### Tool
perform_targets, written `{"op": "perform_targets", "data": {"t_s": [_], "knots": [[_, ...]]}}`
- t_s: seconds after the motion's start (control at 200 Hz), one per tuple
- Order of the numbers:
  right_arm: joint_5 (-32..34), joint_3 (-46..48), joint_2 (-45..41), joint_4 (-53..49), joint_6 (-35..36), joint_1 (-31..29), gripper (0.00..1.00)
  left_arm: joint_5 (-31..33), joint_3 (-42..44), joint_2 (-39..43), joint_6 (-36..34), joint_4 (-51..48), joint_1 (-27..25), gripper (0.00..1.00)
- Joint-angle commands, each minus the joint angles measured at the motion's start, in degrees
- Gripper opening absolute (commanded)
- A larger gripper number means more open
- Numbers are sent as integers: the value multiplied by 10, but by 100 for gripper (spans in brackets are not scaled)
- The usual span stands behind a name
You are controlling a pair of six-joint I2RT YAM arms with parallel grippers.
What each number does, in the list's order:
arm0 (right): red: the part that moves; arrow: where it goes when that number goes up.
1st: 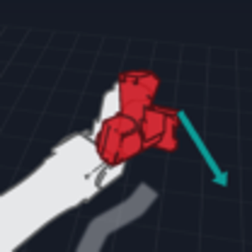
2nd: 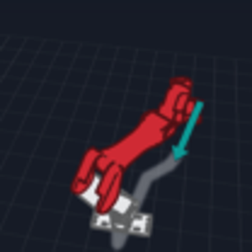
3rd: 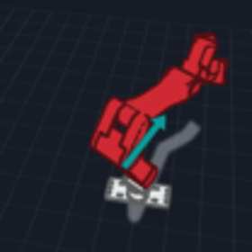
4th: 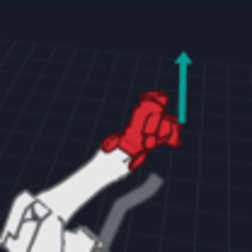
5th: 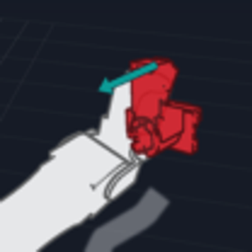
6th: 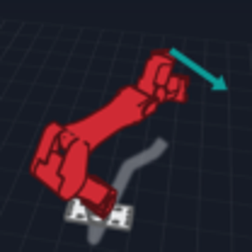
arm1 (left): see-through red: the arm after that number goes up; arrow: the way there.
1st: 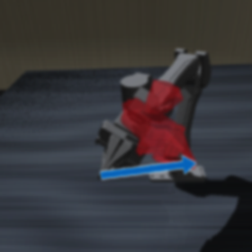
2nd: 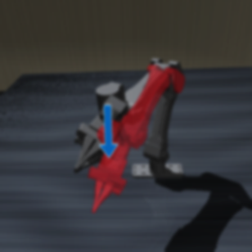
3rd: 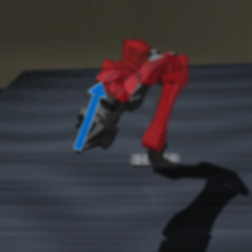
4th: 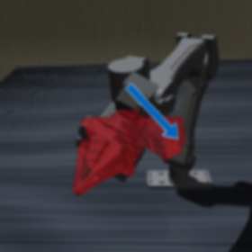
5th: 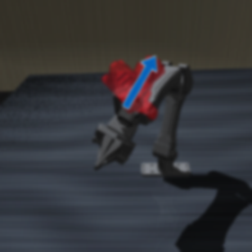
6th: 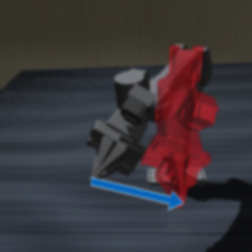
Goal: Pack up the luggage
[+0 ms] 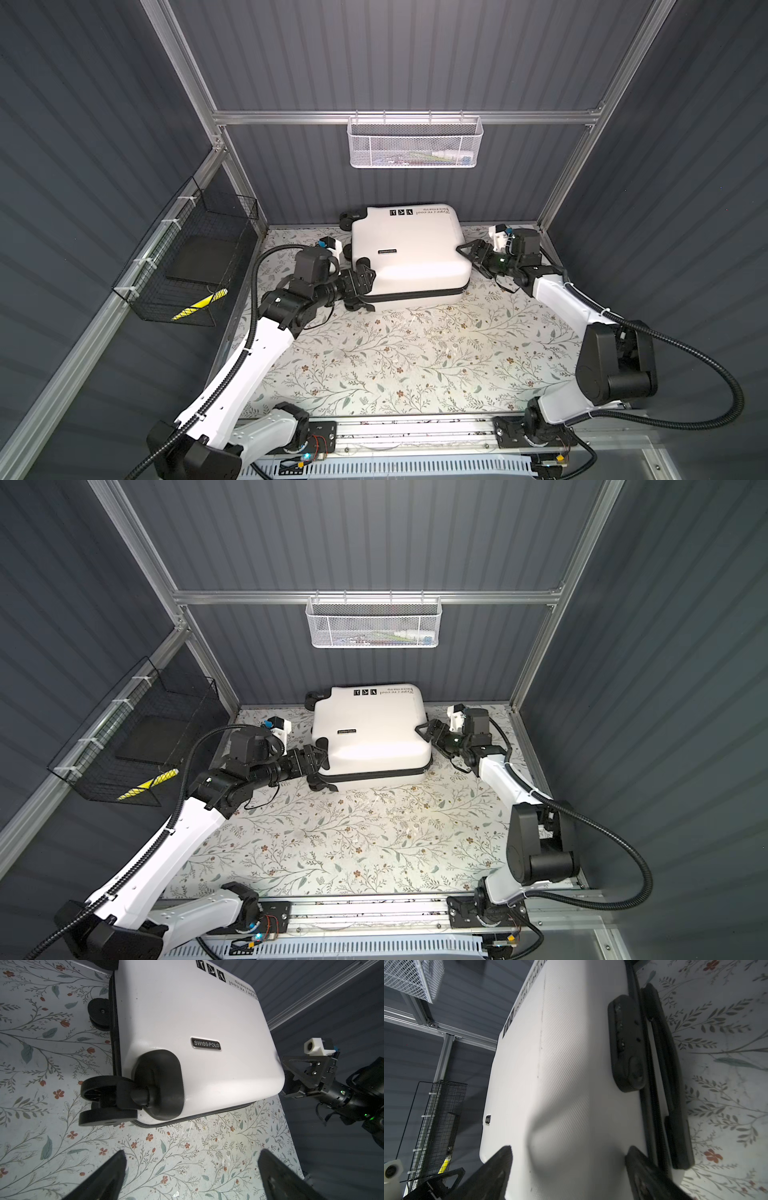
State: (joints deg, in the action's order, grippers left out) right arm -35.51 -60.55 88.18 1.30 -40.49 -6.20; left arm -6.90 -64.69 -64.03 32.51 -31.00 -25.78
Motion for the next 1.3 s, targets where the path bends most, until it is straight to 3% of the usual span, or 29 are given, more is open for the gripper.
{"op": "perform_targets", "data": {"t_s": [0.0, 0.14, 0.405, 0.555, 0.695, 0.895, 1.065, 1.296], "knots": [[-24, 32, -22, 18, -12, -35, 86, 17, 10, 10, 23, -23, 1, 100], [-12, 61, -51, 18, -8, -80, 85, 40, 23, 22, 30, -26, 1, 100], [23, 131, -147, 1, -13, -186, 85, 19, 18, 15, 51, -42, 2, 100], [63, 139, -235, -71, 5, -193, 88, 29, 11, 17, 67, -66, 1, 100], [90, 76, -280, -171, 42, -190, 90, 60, 9, 28, 94, -82, 1, 100], [77, -66, -245, -282, 62, -143, 92, 60, -30, -2, 91, -125, 1, 100], [1, -187, -146, -355, 45, -57, 93, 43, -35, -21, 79, -128, 1, 100], [-37, -218, -68, -312, 15, 13, 92, 19, -17, -30, 88, -90, 1, 100]]}}
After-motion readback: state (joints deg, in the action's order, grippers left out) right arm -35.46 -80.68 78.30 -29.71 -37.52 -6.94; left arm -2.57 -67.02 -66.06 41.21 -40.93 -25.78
